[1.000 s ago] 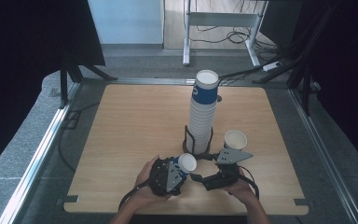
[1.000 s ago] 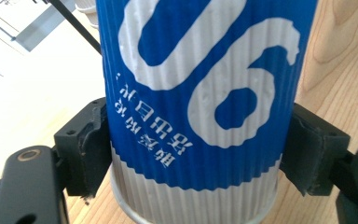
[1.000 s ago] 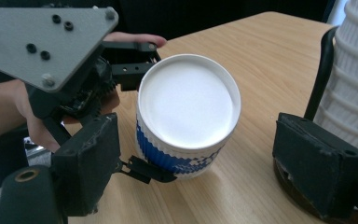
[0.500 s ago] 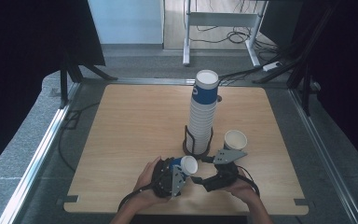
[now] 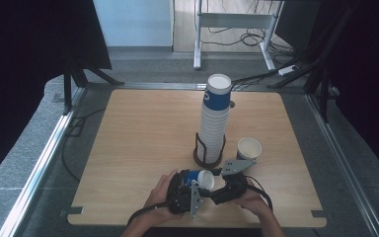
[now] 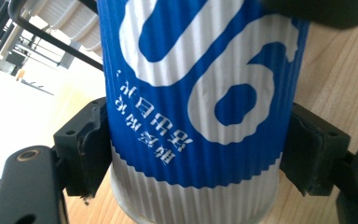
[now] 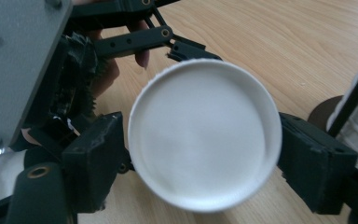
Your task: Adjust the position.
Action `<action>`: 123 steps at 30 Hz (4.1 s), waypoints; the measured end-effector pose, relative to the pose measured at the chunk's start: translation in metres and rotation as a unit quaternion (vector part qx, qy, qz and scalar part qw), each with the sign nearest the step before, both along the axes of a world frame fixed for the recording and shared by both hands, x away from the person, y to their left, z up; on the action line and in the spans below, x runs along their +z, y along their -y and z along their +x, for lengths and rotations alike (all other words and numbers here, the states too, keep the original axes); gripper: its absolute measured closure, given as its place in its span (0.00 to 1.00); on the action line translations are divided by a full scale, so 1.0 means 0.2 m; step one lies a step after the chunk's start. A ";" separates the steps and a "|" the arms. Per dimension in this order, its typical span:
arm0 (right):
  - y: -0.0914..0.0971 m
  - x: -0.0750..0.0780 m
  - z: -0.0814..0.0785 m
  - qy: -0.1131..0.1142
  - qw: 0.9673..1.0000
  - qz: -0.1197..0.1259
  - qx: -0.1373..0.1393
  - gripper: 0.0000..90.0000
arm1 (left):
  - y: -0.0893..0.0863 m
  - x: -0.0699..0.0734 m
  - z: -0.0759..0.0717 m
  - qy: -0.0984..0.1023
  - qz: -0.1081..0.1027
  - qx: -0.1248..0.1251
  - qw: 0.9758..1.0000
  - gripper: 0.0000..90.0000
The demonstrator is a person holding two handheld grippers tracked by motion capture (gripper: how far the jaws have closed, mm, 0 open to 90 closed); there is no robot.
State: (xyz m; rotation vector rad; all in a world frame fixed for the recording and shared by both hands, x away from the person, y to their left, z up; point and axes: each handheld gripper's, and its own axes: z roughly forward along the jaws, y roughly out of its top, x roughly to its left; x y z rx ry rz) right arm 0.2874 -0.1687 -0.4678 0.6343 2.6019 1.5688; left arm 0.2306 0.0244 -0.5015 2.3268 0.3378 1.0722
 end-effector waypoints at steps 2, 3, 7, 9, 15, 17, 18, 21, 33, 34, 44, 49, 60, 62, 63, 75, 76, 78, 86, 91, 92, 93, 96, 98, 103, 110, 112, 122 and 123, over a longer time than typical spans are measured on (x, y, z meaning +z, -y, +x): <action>0.00 0.00 0.00 -0.001 1.000 0.001 0.003 0.27 | 0.00 0.00 -0.01 0.002 0.002 -0.002 1.000 0.21; -0.01 0.00 0.00 -0.001 1.000 0.001 0.004 0.29 | 0.01 0.00 -0.01 0.002 0.003 -0.003 1.000 0.21; 0.00 -0.01 0.01 -0.002 1.000 0.003 0.006 0.30 | 0.01 0.00 0.00 -0.001 0.001 -0.001 1.000 0.20; 0.00 -0.01 0.01 -0.003 1.000 0.007 0.007 0.30 | 0.00 0.01 0.00 -0.003 -0.004 0.000 1.000 0.17; 0.05 -0.01 0.02 -0.013 0.999 0.042 0.008 0.31 | -0.03 0.05 0.00 -0.014 -0.028 -0.008 0.999 0.07; 0.06 -0.01 0.02 -0.015 0.998 0.060 0.011 0.31 | -0.04 0.06 0.00 -0.015 -0.035 -0.013 0.999 0.07; 0.07 -0.01 0.02 -0.018 0.997 0.067 0.015 0.31 | -0.04 0.06 0.00 -0.016 -0.037 -0.017 0.999 0.07; 0.08 -0.02 0.02 -0.022 0.997 0.072 0.018 0.31 | -0.04 0.07 -0.01 -0.017 -0.031 -0.022 0.999 0.10; 0.05 -0.04 0.01 -0.017 0.999 0.044 0.022 0.30 | -0.02 0.03 -0.01 -0.016 -0.006 -0.031 0.999 0.20; 0.05 -0.04 0.01 -0.017 0.999 0.042 0.021 0.30 | -0.02 0.03 -0.01 -0.016 -0.005 -0.032 0.999 0.21; 0.05 -0.02 0.01 -0.016 0.999 0.043 0.008 0.21 | -0.03 0.03 -0.01 -0.009 -0.011 -0.035 0.999 0.21; 0.09 0.03 0.00 -0.001 0.999 0.041 -0.001 0.18 | -0.03 0.04 -0.01 -0.008 -0.004 -0.034 0.999 0.21; 0.16 0.18 0.01 -0.003 0.993 -0.108 0.037 0.18 | -0.03 0.04 0.02 0.005 0.014 -0.039 0.999 0.21; 0.14 0.20 0.03 -0.018 0.989 -0.142 0.047 0.18 | -0.02 0.05 0.02 0.009 0.029 -0.042 0.999 0.21; 0.13 0.20 0.03 -0.022 0.987 -0.153 0.047 0.18 | -0.02 0.05 0.02 0.013 0.031 -0.042 0.999 0.21; -0.08 0.25 0.10 -0.057 0.956 -0.269 0.101 0.18 | 0.03 0.03 -0.01 0.033 0.053 -0.048 0.997 0.21; -0.10 0.24 0.10 -0.058 0.954 -0.275 0.105 0.18 | 0.04 0.03 -0.02 0.035 0.055 -0.049 0.997 0.21; -0.13 0.22 0.11 -0.060 0.950 -0.285 0.111 0.18 | 0.04 0.02 -0.02 0.038 0.055 -0.051 0.996 0.21; -0.20 0.17 0.14 -0.068 0.941 -0.306 0.125 0.28 | 0.05 0.02 -0.03 0.046 0.071 -0.050 0.995 0.21; -0.19 0.18 0.14 -0.063 0.943 -0.301 0.126 0.30 | 0.05 0.02 -0.02 0.043 0.061 -0.046 0.996 0.18; -0.18 0.18 0.14 -0.061 0.944 -0.299 0.127 0.30 | 0.05 0.02 -0.02 0.043 0.060 -0.044 0.996 0.17; -0.18 0.18 0.14 -0.058 0.945 -0.298 0.126 0.30 | 0.05 0.03 -0.02 0.043 0.065 -0.041 0.996 0.16; -0.16 0.18 0.13 -0.046 0.951 -0.282 0.121 0.30 | 0.04 0.04 -0.02 0.041 0.047 -0.040 0.997 0.12; -0.14 0.19 0.13 -0.038 0.957 -0.264 0.116 0.30 | 0.02 0.06 -0.01 0.034 0.030 -0.041 0.998 0.10; -0.09 0.20 0.12 -0.030 0.967 -0.233 0.103 0.30 | -0.04 0.11 -0.01 0.019 -0.007 -0.037 0.999 0.07; -0.02 0.21 0.09 -0.013 0.982 -0.173 0.080 0.30 | -0.13 0.18 0.01 -0.020 -0.073 -0.025 0.997 0.06; -0.01 0.22 0.08 -0.005 0.984 -0.160 0.073 0.30 | -0.15 0.19 0.01 -0.033 -0.092 -0.027 0.995 0.06; 0.05 0.23 0.04 0.035 0.997 -0.071 0.022 0.30 | -0.21 0.23 0.03 -0.090 -0.181 -0.031 0.979 0.06; 0.05 0.22 0.04 0.035 0.997 -0.065 0.019 0.30 | -0.21 0.22 0.03 -0.091 -0.183 -0.029 0.978 0.06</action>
